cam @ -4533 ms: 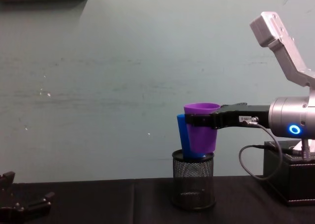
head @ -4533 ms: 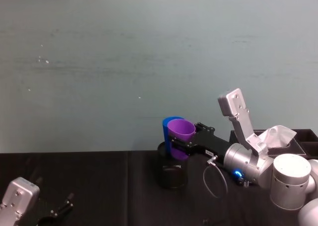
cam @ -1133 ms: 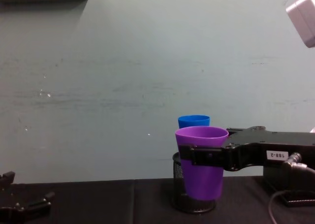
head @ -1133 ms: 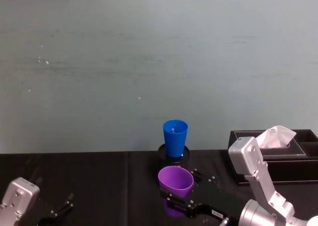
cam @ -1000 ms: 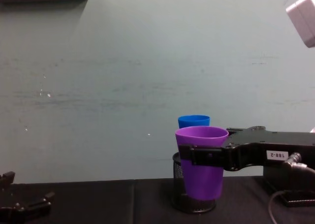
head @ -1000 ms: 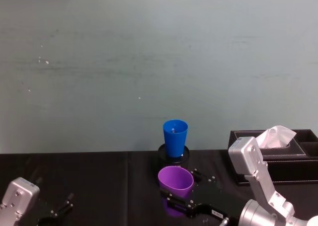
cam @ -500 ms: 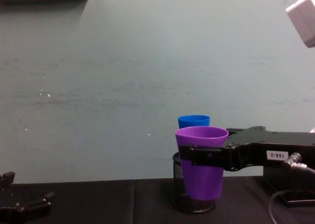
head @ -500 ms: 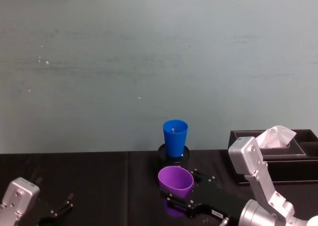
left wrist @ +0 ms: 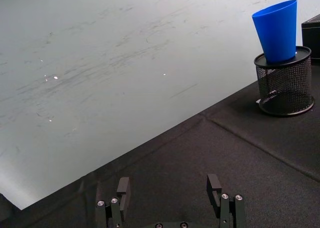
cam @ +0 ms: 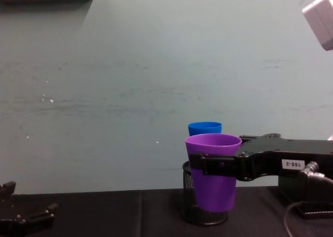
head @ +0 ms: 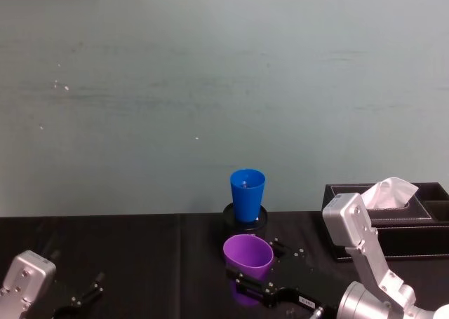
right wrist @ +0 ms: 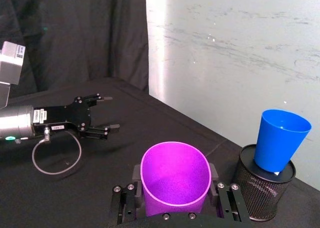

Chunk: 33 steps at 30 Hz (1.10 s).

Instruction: Pick up one cup with a gripper and tap it against the other cup.

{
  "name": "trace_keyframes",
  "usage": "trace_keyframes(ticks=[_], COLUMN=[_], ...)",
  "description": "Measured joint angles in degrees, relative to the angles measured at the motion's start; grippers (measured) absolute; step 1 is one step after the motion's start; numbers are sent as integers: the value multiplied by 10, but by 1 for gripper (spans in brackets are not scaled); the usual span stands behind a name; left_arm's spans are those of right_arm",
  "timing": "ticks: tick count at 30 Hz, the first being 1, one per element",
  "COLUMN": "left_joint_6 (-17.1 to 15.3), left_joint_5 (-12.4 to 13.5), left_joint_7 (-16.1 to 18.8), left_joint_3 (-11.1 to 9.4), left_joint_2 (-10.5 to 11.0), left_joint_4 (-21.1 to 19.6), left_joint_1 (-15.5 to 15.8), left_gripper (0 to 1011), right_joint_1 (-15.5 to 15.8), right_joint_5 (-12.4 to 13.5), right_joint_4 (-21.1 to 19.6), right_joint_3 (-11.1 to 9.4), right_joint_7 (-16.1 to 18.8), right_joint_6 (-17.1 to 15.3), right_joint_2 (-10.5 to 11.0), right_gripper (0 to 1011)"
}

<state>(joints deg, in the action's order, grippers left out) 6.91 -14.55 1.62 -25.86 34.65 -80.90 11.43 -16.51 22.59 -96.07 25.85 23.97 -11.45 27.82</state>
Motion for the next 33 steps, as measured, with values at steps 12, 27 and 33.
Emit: trace_keyframes(ticks=[12, 27, 33], left_joint_6=[0, 0, 0], left_joint_5=[0, 0, 0], left_joint_7=[0, 0, 0], left_joint_3=[0, 0, 0], left_joint_2=[0, 0, 0], left_joint_4=[0, 0, 0], left_joint_1=[0, 0, 0], left_gripper=[1000, 1000, 1000], right_joint_1=[0, 0, 0], right_joint_5=[0, 0, 0], right_joint_4=[0, 0, 0], right_joint_3=[0, 0, 0], right_joint_7=[0, 0, 0], right_joint_6=[0, 0, 0], right_joint_2=[0, 0, 0], right_gripper=[731, 732, 732])
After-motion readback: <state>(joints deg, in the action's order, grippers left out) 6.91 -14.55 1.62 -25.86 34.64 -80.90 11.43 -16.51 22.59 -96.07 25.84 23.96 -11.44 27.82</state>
